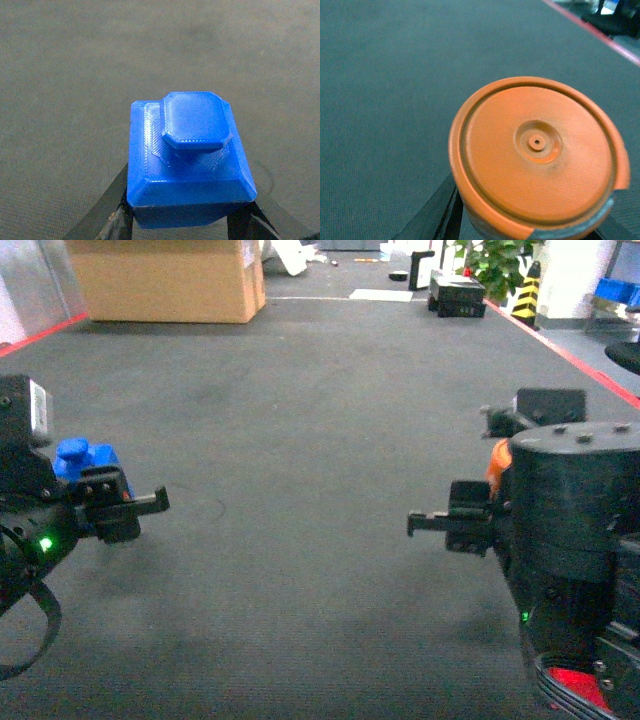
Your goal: Sort blue parts and orange caps into right shelf containers
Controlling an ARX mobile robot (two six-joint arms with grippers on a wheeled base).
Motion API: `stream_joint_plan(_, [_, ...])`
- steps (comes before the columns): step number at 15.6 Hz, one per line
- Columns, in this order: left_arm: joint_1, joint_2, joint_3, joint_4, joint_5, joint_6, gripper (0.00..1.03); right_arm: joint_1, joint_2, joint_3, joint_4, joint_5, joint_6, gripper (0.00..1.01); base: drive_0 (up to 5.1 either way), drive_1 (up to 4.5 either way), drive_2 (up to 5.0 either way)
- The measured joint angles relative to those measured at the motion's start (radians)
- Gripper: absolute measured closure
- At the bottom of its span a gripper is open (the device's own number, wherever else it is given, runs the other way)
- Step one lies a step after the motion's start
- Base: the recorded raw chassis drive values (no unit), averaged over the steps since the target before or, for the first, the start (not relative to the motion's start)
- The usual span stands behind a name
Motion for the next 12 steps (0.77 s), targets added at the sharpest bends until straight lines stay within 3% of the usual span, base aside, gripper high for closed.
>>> stream_joint_plan(1, [-0.013,-0.053,-0.021,0.029,-0.010,0.009,0.60,-0.003,-0.048,-0.032,0.051,0.029,-0.032,0.58,0.0,0.00,0.0])
stream_joint_plan(2, [-0.041,-0.193,-0.069,0.063,-0.037,0.018,0.60,-0.013,-0.173,-0.120,0.177,0.086,-0.120,0.58,0.0,0.00,0.0])
stream_joint_plan(3, [-0.084,-0.371,-0.133,0.041,-0.068,0.064,0.60,-0.020,-0.354,-0.256,0.224,0.126,-0.230,0.58,0.0,0.00,0.0])
stream_joint_plan(7, [-0.133,-0.619,-0.182,0.002,-0.106,0.149,0.60,-0.011,-0.677,-0.418,0.228,0.165,-0.373,0.58,0.0,0.00,0.0])
stream_joint_plan(11, [-0.155,-0.828,-0.290,-0.044,-0.174,0.183,0.60,0.029,-0.949,-0.507,0.227,0.214,-0.510,0.58,0.0,0.00,0.0])
stream_joint_plan(12, [-0.169,-0.862,-0.306,-0.048,-0.200,0.201,0.60,0.043,-0.991,-0.509,0.227,0.220,-0.524,0.58,0.0,0.00,0.0])
